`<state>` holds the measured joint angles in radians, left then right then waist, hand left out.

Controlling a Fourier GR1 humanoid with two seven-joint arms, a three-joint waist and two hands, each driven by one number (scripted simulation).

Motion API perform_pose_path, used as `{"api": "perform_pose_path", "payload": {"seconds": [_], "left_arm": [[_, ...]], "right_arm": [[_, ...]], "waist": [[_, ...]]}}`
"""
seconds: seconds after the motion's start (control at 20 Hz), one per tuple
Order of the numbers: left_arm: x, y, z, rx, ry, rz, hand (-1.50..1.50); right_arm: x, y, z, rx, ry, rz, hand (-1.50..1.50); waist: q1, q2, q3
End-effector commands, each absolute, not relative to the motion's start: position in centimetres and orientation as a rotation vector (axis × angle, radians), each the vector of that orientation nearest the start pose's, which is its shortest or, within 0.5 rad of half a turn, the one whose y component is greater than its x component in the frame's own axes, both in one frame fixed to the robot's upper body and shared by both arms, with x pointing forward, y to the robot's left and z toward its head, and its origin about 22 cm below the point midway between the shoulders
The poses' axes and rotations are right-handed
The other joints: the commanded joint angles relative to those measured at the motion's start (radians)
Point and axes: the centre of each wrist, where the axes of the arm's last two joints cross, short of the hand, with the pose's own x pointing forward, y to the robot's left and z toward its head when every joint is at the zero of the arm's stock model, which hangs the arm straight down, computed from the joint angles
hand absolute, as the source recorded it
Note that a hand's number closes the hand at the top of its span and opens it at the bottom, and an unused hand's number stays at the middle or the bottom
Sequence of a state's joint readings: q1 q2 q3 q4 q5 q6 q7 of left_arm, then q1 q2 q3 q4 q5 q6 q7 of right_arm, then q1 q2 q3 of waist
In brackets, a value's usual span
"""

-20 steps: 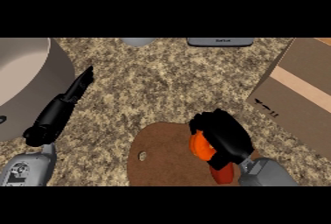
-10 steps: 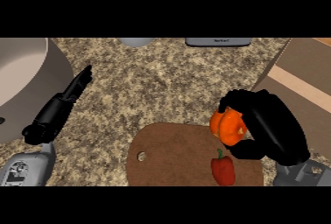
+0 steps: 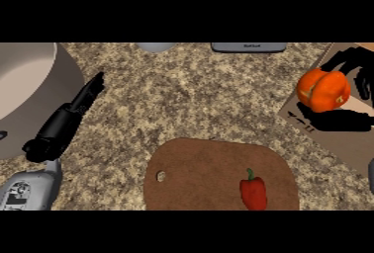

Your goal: Pick the squash from the cutting board and place it in the cardboard box

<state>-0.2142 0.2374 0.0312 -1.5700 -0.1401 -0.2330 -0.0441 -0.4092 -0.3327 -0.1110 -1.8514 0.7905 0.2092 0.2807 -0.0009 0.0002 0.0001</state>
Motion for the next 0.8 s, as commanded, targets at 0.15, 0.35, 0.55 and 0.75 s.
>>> {"api": "perform_pose_path", "payload": {"seconds": [0.15, 0.35, 0.55, 0.75], "left_arm": [[29.3, 26.5, 6.3, 0.092, -1.742, -0.538, 0.00], [30.3, 26.2, 6.3, 0.081, -1.758, -0.542, 0.00], [29.9, 26.0, 6.8, 0.107, -1.761, -0.550, 0.00], [29.1, 25.5, 5.6, 0.077, -1.748, -0.518, 0.00]], "right_arm": [[31.9, -33.2, 21.9, -1.154, -1.602, 0.626, 1.50], [34.3, -37.8, 20.3, -1.179, -1.452, 0.759, 1.50], [34.3, -40.5, 18.5, -1.044, -1.209, 0.900, 1.50], [35.5, -42.7, 17.8, -0.978, -1.165, 0.953, 1.50]], "waist": [[0.004, 0.001, 0.000], [0.014, 0.010, 0.000], [0.018, 0.009, 0.000], [0.021, 0.006, 0.000]]}}
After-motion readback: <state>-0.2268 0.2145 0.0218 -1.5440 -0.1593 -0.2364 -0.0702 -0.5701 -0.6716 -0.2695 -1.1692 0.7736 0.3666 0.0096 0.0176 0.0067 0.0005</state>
